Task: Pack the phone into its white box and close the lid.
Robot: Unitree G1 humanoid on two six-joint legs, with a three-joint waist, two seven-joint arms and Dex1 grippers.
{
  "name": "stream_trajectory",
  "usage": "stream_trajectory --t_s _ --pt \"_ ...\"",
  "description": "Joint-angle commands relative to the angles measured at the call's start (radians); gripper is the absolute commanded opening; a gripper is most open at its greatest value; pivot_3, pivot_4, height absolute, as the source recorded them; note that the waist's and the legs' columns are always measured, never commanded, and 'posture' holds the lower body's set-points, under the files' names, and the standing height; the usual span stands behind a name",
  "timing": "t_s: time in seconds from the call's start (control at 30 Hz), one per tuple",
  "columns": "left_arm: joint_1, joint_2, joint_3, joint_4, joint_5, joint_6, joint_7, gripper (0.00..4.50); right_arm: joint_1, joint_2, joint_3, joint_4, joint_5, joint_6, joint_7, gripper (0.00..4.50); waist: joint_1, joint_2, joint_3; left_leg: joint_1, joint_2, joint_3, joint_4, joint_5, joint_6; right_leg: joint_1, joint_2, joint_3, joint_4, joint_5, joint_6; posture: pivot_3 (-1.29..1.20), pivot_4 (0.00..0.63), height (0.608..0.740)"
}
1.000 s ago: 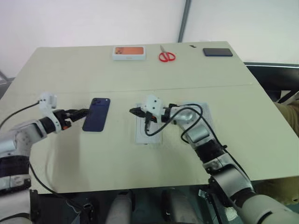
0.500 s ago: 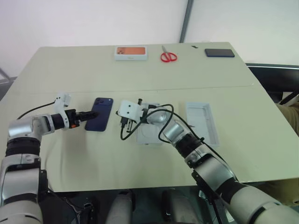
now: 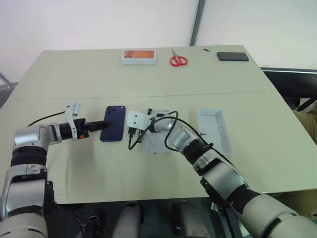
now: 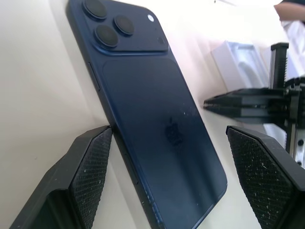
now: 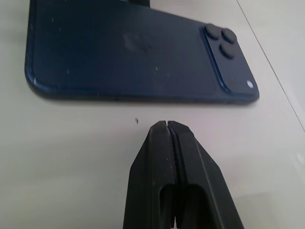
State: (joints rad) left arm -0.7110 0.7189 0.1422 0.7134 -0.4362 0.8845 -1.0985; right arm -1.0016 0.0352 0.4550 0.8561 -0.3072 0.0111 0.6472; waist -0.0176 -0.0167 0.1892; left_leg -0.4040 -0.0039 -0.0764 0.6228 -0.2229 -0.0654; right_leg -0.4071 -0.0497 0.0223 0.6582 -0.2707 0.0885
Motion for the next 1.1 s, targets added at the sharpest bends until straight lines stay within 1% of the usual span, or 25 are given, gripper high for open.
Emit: stream_trajectory --t_s 0.03,0.17,0.3,0.43,0.6,0.73,0.83,1.0,1.1 --pt "-0.022 -0.023 0.000 0.104 0.039 -0.009 0.069 4.04 -0.051 0.025 -0.013 0.037 0.002 -0.017 -0.011 0.04 0.001 0.000 0.000 0.001 0.000 0.000 0.000 0.000 0.000 0.000 0.000 0.000 0.001 0.000 0.000 0.00 0.150 0.740" --pt "-0.069 -0.023 0.008 0.185 0.052 -0.032 0.075 4.04 -0.072 0.036 -0.013 0.078 -0.006 -0.028 -0.030 0.04 -0.004 0.000 0.000 0.004 0.000 0.000 0.000 0.000 0.000 0.003 0.000 0.000 0.002 0.000 0.000 0.00 0.150 0.740" --pt "-0.097 -0.022 -0.028 0.228 0.094 -0.086 0.056 4.04 -0.087 0.031 -0.002 0.104 -0.025 -0.027 -0.051 0.04 -0.011 0.000 0.000 0.004 0.000 0.000 -0.001 0.000 0.000 0.002 0.000 0.001 0.003 0.000 0.000 0.00 0.150 0.740" --pt "-0.121 -0.047 -0.052 0.273 0.127 -0.120 0.050 4.04 -0.091 0.036 -0.006 0.117 -0.020 -0.003 -0.016 0.04 -0.017 0.000 -0.001 0.006 0.000 0.000 -0.001 0.000 0.000 0.003 0.001 0.001 0.004 0.000 0.000 0.00 0.150 0.740" --pt "-0.121 -0.085 -0.084 0.293 0.162 -0.106 0.008 4.04 -0.101 0.054 -0.005 0.119 -0.024 -0.005 -0.013 0.04 -0.020 0.001 -0.001 0.007 0.000 0.000 -0.001 0.000 0.000 0.004 0.000 0.001 0.004 -0.001 0.000 0.00 0.150 0.740" --pt "-0.128 -0.115 -0.078 0.321 0.174 -0.085 -0.009 4.04 -0.103 0.059 0.003 0.148 -0.041 -0.009 -0.033 0.04 -0.019 0.002 -0.002 0.008 0.000 0.000 -0.001 0.000 0.000 0.005 0.000 0.001 0.004 -0.001 0.000 0.00 0.150 0.740" --pt "-0.125 -0.129 -0.095 0.319 0.189 -0.057 -0.039 4.04 -0.108 0.064 -0.007 0.154 -0.038 -0.004 -0.035 0.04 -0.019 0.003 -0.003 0.012 -0.001 0.000 -0.002 0.000 0.000 0.009 0.000 0.001 0.003 -0.002 0.001 0.00 0.150 0.740" --pt "-0.111 -0.137 -0.136 0.254 0.190 0.013 -0.131 4.04 -0.121 0.057 -0.013 0.170 -0.041 -0.010 -0.039 0.04 -0.020 0.003 -0.003 0.012 -0.001 0.000 -0.003 0.000 0.000 0.010 -0.001 0.001 0.003 -0.002 0.002 0.00 0.150 0.740" --pt "-0.110 -0.141 -0.133 0.230 0.184 0.043 -0.139 4.04 -0.119 0.050 -0.012 0.171 -0.042 -0.015 -0.036 0.04 -0.020 0.003 -0.003 0.012 -0.001 0.000 -0.003 0.000 0.000 0.010 -0.001 0.001 0.003 -0.002 0.002 0.00 0.150 0.740"
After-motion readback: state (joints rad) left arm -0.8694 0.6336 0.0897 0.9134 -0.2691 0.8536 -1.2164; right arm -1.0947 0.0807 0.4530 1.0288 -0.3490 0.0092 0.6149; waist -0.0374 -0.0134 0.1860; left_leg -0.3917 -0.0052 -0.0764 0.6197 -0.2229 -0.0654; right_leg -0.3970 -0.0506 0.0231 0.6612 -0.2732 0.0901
